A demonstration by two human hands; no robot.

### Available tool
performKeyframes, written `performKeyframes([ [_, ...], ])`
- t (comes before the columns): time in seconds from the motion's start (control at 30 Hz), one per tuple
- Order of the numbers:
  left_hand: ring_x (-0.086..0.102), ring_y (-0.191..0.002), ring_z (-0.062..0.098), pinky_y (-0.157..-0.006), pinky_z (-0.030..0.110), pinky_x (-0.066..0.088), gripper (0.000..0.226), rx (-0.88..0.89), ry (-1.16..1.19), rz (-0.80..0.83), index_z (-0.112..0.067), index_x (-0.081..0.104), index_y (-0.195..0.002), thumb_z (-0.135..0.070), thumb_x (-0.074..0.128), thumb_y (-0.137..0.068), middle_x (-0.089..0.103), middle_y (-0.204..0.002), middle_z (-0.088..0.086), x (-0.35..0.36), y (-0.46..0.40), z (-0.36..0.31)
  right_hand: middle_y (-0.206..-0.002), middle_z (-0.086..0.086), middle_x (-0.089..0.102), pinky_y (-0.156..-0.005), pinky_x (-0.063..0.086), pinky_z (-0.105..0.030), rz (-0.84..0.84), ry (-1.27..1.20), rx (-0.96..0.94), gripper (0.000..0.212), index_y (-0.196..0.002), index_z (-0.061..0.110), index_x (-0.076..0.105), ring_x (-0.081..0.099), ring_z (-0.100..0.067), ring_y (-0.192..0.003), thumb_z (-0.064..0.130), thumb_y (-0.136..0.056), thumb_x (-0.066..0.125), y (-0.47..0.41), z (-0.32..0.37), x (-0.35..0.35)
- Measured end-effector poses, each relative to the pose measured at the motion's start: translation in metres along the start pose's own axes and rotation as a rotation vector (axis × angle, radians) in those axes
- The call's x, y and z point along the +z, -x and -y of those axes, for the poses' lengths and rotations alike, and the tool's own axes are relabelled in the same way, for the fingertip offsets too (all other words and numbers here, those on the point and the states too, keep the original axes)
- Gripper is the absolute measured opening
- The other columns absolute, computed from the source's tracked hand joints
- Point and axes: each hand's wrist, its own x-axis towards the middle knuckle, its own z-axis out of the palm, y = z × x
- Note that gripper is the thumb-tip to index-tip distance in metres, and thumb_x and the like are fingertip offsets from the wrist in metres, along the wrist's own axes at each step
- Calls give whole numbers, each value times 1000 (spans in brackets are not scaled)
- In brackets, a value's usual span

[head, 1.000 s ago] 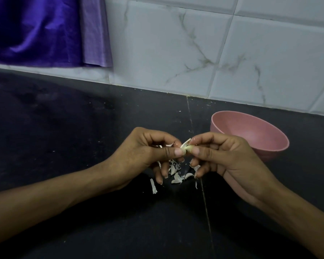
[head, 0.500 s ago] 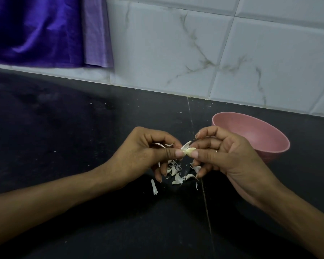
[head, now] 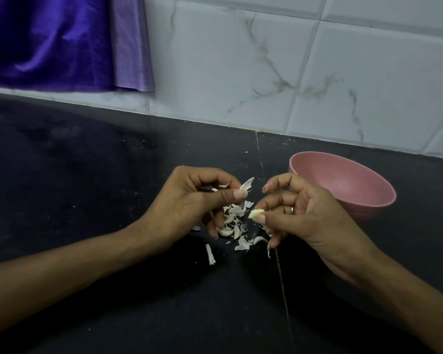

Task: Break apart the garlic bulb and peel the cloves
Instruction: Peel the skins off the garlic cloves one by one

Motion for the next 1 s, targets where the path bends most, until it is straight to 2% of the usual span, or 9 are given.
performKeyframes([
  [0.17, 54, -40, 13, -40, 25, 48, 17, -61, -53, -10, -1, 70, -89, -17, 69, -84, 61, -52, 1, 0, -1, 3, -81, -4, 71, -52, 56, -30, -9, 88, -33, 41, -104, 13, 63, 61, -16, -63, 13, -66, 78, 0, -2, -2],
  [0.27, 58, -43, 16, -43, 27, 50, 14, -33, -138, 0, -11, 73, -96, -21, 64, -90, 68, -63, -2, 1, 1, 7, -82, -6, 71, -53, 56, -30, -40, 144, -72, 39, -103, 13, 64, 62, -15, -63, 15, -66, 77, 0, -1, -2],
  [0.37, 58, -41, 15, -44, 26, 48, 13, -2, -181, -12, -14, 73, -97, -20, 62, -92, 69, -63, -3, 0, 3, 7, -82, -6, 71, -52, 55, -27, -62, 131, -98, 30, -100, 13, 67, 64, -16, -65, 7, -72, 77, -1, -1, -3],
  [0.5, 59, -41, 23, -45, 29, 49, 12, 11, -194, -54, -17, 75, -86, -28, 72, -83, 67, -57, 7, -1, 1, 5, -77, -4, 72, -54, 55, -21, -82, 102, -114, 18, -91, 5, 71, 65, -14, -61, -3, -76, 73, 1, 0, -4],
  [0.6, 58, -39, 18, -43, 27, 49, 23, 19, -213, -73, -15, 74, -78, -37, 75, -72, 64, -52, 6, -1, 2, 4, -76, -6, 74, -60, 57, -21, -83, 81, -119, 13, -87, 4, 73, 68, -16, -62, -1, -75, 72, 3, 2, -3],
  [0.67, 57, -38, 15, -42, 26, 48, 26, 34, -235, -81, -14, 73, -74, -39, 76, -69, 64, -50, 1, -1, 3, 4, -81, -9, 75, -65, 58, -21, -95, 53, -121, 13, -86, 4, 74, 71, -19, -68, -1, -74, 72, 3, 3, -2],
  [0.8, 56, -39, 15, -42, 26, 47, 28, 41, -233, -89, -12, 71, -70, -40, 75, -73, 65, -55, 4, -1, 2, 6, -82, -15, 72, -68, 59, -25, -127, -51, -108, 21, -93, 1, 71, 73, -30, -80, -3, -72, 72, 1, 1, -2],
  [0.9, 58, -42, 17, -43, 25, 47, 21, 31, -173, -27, -16, 74, -85, -35, 71, -77, 70, -69, 5, -1, 2, 7, -80, -11, 68, -69, 61, -33, -119, -93, -98, 40, -106, 4, 64, 74, -34, -80, 5, -67, 73, 1, 2, -1],
  [1.0, 59, -43, 17, -43, 26, 48, 25, 31, -170, -11, -19, 73, -94, -35, 72, -75, 70, -70, 3, 0, 1, 9, -82, -12, 70, -70, 61, -35, -107, -113, -78, 48, -112, 5, 61, 73, -33, -80, 2, -66, 74, 1, 2, -1],
])
